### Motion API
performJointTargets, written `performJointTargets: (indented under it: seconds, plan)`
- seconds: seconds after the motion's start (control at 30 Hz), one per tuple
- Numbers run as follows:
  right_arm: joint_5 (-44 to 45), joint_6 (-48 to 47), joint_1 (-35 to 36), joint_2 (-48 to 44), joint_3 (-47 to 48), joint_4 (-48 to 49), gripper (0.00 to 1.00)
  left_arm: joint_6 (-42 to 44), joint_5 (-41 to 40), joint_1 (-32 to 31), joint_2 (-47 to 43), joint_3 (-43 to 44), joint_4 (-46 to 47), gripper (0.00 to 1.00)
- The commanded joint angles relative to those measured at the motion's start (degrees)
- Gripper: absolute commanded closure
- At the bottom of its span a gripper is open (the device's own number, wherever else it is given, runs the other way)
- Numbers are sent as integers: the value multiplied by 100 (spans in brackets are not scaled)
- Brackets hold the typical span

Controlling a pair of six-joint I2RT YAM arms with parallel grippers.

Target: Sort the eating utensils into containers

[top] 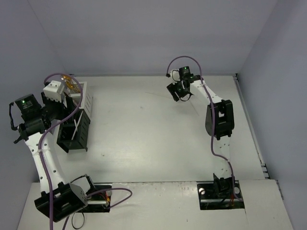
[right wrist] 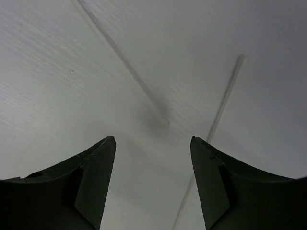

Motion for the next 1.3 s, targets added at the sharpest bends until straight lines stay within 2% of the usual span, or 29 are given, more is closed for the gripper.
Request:
performJointTargets:
  seconds: [0.0,0.13,0.27,0.5,0.63,0.77,0.83,0.97,1.03,1.17,1.2,1.27]
  plan:
    - [-407,-245,-31,281,645,126,38,10,415,32,-425,214,250,32]
    - [-720,-147,-42,693,1018,118,38,3,430,32,-547,210,251,32]
    - [-947,-128,-34,902,1046,117,44,-31,421,32,-533,287,223,31]
    - [-930,-312,-24,908,464,51,64,-270,410,41,-391,510,214,31]
    - [-809,-758,80,742,-77,-328,76,-410,550,41,-278,746,197,31]
    - [-601,-1099,218,451,-538,-673,97,-510,595,35,-207,998,203,30]
    - [-560,-1172,287,242,-740,-730,100,-555,613,41,-196,1067,190,30]
    - [-881,-897,409,-343,-958,-745,100,-865,637,32,-127,1242,315,30]
    - [-1053,-696,468,-677,-878,-747,100,-1306,586,32,-119,1302,475,30]
    - [-1713,-6,605,-1171,-485,-735,100,-3177,506,33,-84,1311,1658,25]
    - [-1911,201,624,-1252,-341,-728,100,-3872,606,32,-84,1211,1872,22]
    - [-2125,408,668,-1439,-202,-702,100,-4698,797,-10,-117,962,2612,21]
